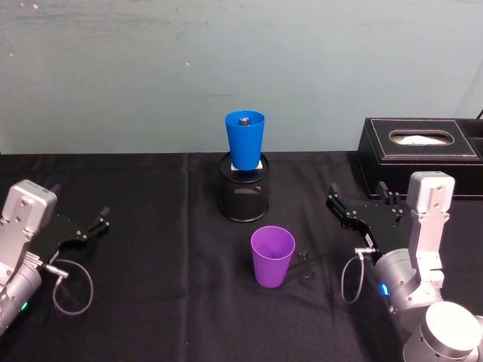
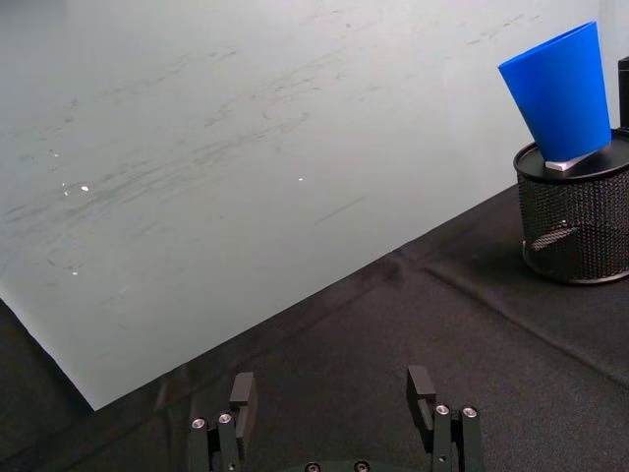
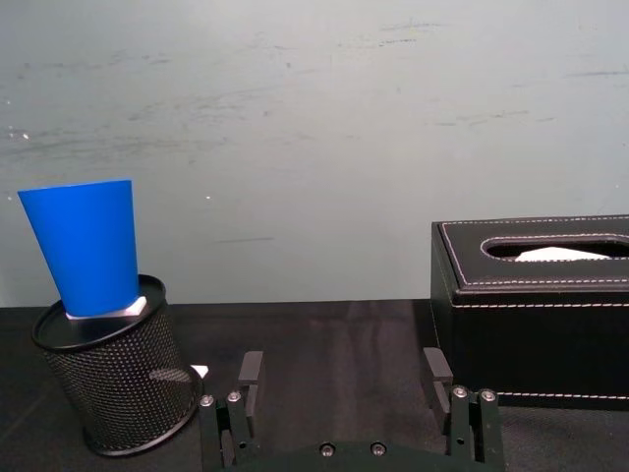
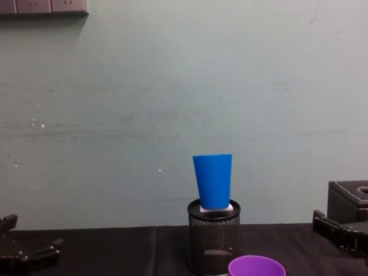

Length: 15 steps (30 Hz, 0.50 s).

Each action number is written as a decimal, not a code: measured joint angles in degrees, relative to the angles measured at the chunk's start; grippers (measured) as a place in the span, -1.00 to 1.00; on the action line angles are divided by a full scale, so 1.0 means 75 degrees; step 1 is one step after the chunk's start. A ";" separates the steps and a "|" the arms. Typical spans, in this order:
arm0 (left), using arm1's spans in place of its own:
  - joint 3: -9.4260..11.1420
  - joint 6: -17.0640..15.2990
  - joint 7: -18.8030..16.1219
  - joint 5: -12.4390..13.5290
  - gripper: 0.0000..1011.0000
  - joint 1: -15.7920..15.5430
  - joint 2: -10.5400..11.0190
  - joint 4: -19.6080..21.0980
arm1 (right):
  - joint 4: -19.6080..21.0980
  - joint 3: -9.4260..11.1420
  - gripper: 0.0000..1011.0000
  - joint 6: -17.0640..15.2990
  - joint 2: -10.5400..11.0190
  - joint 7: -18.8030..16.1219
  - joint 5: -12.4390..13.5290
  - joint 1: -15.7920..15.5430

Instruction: Pick up one cup with a gripper and tap it against the other cup.

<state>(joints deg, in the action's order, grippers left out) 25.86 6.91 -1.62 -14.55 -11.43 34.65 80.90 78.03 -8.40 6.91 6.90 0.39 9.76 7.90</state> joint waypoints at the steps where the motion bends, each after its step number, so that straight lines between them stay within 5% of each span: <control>1: 0.0000 0.0000 0.0000 0.0000 0.98 0.0000 0.0000 0.0001 | 0.0001 0.0000 0.98 0.0000 0.0000 0.0001 0.0000 0.0000; 15: 0.0000 0.0000 0.0000 0.0000 0.98 0.0000 0.0000 0.0000 | 0.0002 0.0000 0.98 0.0000 0.0000 0.0009 0.0000 0.0000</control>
<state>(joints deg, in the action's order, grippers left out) 25.86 6.91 -1.62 -14.54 -11.43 34.64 80.90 78.05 -8.40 6.91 6.90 0.46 9.77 7.90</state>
